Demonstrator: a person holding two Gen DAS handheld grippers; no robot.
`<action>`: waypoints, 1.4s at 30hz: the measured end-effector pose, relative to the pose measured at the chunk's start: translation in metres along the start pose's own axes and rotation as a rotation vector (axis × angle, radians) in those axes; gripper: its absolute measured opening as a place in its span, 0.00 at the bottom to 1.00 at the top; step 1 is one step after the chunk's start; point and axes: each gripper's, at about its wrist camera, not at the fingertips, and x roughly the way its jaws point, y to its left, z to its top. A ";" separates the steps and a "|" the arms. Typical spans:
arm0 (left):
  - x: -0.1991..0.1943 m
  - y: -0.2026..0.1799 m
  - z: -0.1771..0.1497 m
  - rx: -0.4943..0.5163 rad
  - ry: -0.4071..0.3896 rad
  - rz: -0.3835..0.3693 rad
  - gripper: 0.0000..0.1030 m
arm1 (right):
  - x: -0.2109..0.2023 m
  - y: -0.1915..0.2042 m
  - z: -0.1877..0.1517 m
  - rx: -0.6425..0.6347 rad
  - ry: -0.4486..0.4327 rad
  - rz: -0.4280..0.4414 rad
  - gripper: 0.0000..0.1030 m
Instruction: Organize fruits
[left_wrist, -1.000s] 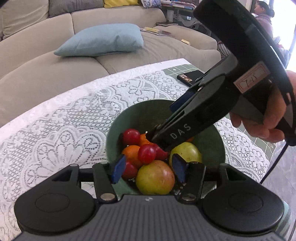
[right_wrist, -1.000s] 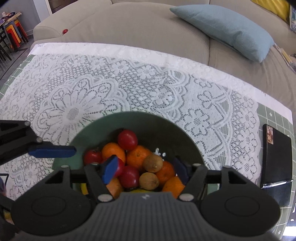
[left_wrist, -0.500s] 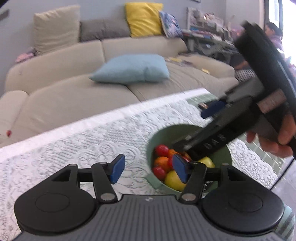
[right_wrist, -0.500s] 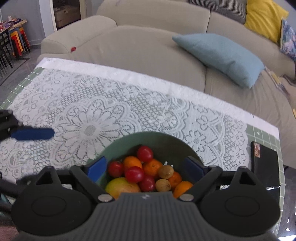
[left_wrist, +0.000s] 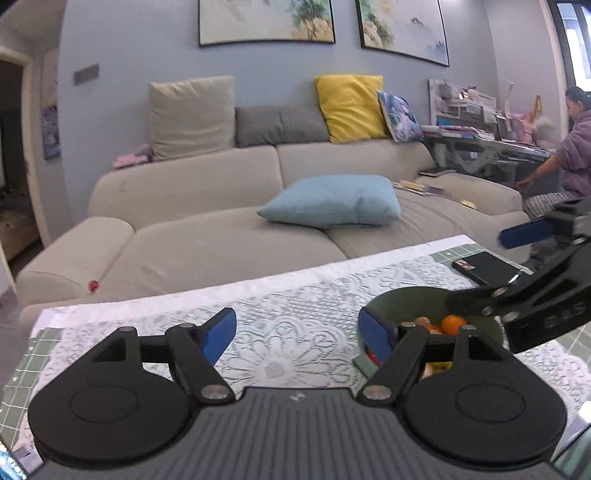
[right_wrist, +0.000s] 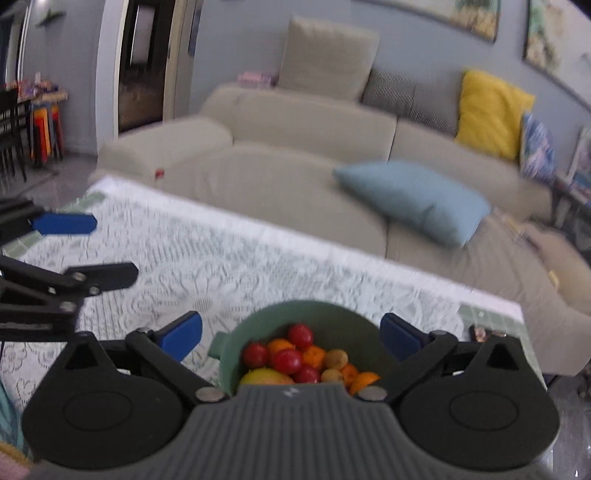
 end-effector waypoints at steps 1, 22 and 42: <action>-0.003 -0.001 -0.004 0.006 -0.010 0.015 0.88 | -0.007 0.005 -0.007 0.007 -0.032 -0.011 0.96; 0.004 -0.001 -0.086 -0.087 0.026 0.196 0.90 | -0.004 0.049 -0.125 0.132 -0.158 -0.162 0.96; 0.017 -0.001 -0.106 -0.089 0.090 0.216 0.90 | -0.001 0.045 -0.152 0.207 -0.194 -0.192 0.96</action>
